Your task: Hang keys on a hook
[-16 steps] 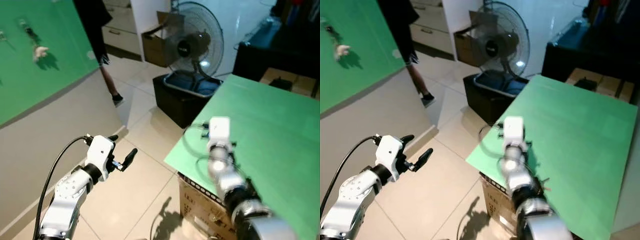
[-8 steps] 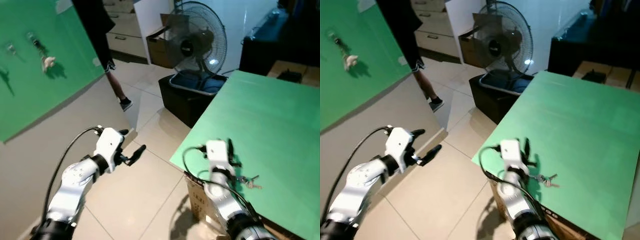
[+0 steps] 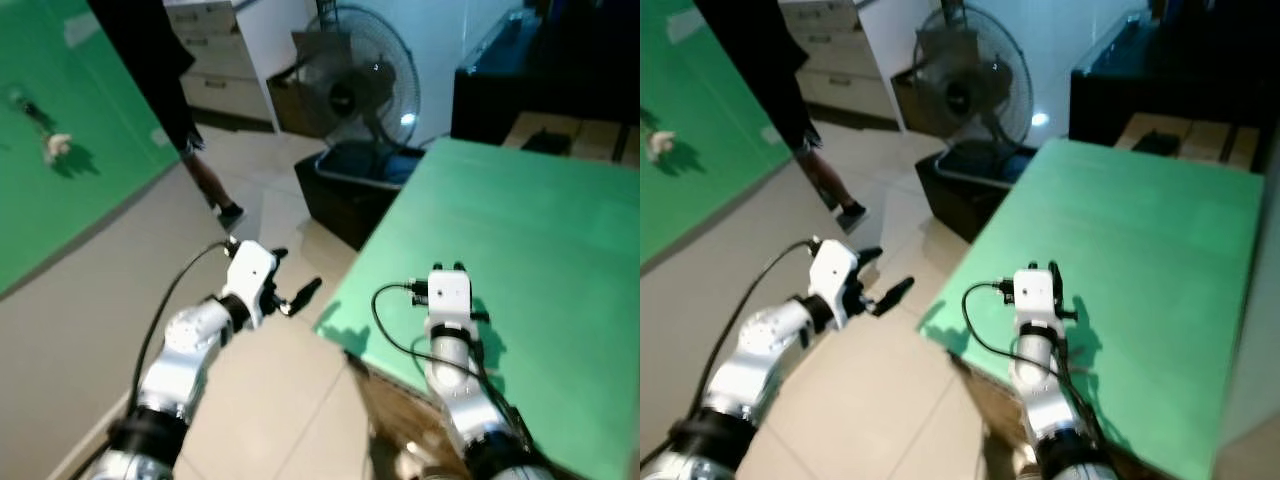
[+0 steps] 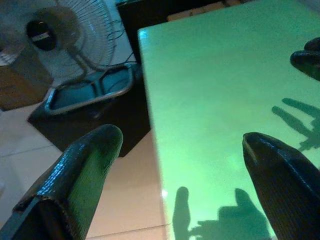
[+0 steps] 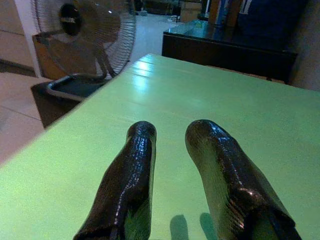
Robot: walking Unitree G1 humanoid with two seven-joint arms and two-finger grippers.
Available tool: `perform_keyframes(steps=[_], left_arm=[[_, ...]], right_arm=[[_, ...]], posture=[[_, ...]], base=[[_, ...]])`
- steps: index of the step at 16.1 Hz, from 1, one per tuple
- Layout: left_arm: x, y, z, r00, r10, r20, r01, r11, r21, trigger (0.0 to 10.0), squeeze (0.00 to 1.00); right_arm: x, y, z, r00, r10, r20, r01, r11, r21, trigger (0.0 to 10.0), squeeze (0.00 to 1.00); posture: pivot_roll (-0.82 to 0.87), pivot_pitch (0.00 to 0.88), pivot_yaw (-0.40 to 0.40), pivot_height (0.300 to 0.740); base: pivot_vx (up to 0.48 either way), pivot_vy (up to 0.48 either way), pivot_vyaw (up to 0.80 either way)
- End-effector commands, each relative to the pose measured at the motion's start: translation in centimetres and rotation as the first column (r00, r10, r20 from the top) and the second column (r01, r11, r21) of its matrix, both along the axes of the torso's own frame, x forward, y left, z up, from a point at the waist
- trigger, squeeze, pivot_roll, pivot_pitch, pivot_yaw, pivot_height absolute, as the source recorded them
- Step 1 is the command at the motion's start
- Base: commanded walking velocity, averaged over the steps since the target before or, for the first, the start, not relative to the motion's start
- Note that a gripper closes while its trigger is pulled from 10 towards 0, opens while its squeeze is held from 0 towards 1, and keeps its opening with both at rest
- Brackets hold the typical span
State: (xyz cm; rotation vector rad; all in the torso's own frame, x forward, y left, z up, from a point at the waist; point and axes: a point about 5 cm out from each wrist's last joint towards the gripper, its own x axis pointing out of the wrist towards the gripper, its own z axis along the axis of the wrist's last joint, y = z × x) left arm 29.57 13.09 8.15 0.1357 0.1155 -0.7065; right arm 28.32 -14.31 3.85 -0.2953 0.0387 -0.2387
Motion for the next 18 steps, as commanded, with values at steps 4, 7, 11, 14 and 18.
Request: perform_keyframes(steps=[4, 7, 11, 14, 18], left_arm=[[0.4, -0.1, -1.2, 0.998, 0.065, -0.002, -0.065, 0.998, 0.016, 10.0, 0.0], [0.0, -1.4, -2.2, 0.996, 0.09, -0.021, -0.09, 0.996, -0.017, 10.0, 0.0], [0.2, -1.6, -2.6, 0.992, 0.123, -0.019, -0.123, 0.992, -0.02, 10.0, 0.0], [0.1, -1.5, -2.9, 0.989, 0.145, -0.024, -0.145, 0.989, -0.012, 10.0, 0.0], [0.5, -1.2, -2.8, 0.982, 0.188, -0.005, -0.188, 0.982, -0.001, 10.0, 0.0]], right_arm=[[-0.5, 0.0, 1.4, 0.996, 0.085, 0.028, -0.084, 0.996, -0.027, 10.0, 0.0], [-1.0, -1.6, 1.3, 0.994, 0.103, -0.027, -0.106, 0.989, -0.107, 10.0, 0.0], [-1.1, -1.6, 2.3, 0.99, 0.137, -0.023, -0.138, 0.985, -0.102, 10.0, 0.0], [-0.9, -1.4, 2.4, 0.988, 0.149, -0.034, -0.151, 0.985, -0.088, 10.0, 0.0], [-0.9, -1.3, 3.4, 0.986, 0.167, 0.023, -0.166, 0.985, -0.04, 10.0, 0.0]], posture=[[-0.24, 0.0, 0.167, 0.74], [-0.26, 0.0, 0.121, 0.74], [-0.26, 0.0, 0.097, 0.74], [-0.25, 0.0, 0.1, 0.74], [-0.24, 0.0, 0.107, 0.74]], base=[[0.0, 0.0, -0.55], [0.0, 0.0, -0.38], [0.0, 0.0, 0.0], [0.0, 0.0, 0.0], [0.0, 0.0, 0.0]])
